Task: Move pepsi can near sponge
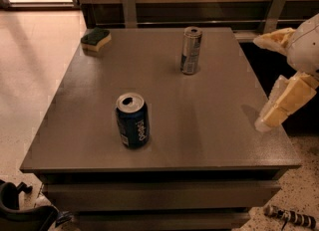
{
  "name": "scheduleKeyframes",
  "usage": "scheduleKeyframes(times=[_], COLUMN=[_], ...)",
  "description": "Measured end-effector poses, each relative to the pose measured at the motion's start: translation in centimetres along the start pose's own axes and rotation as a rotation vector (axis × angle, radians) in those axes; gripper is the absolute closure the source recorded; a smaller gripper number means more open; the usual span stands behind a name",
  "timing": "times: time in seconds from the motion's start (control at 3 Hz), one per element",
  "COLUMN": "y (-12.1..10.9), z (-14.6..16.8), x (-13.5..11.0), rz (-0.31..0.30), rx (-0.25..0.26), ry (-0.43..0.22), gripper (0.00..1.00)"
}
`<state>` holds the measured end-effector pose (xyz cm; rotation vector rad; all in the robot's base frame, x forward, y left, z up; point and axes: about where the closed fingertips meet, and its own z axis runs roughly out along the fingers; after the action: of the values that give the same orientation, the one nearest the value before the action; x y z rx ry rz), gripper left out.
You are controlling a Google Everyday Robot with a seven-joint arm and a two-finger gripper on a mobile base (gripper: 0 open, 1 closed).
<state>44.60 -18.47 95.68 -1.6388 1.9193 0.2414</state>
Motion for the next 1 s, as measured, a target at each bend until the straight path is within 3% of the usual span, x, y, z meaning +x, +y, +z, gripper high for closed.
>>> scheduleKeyframes(times=[0.33, 0.67, 1.0], y=[0.6, 1.7, 2.4], z=[2.2, 4.1, 5.9], x=[-2.2, -3.1, -3.0], rz=[-0.008, 0.001, 0.005], rx=[-0.068, -0.140, -0.163], ry=[-0.187, -0.334, -0.443], gripper=[0.00, 0.00, 0.00])
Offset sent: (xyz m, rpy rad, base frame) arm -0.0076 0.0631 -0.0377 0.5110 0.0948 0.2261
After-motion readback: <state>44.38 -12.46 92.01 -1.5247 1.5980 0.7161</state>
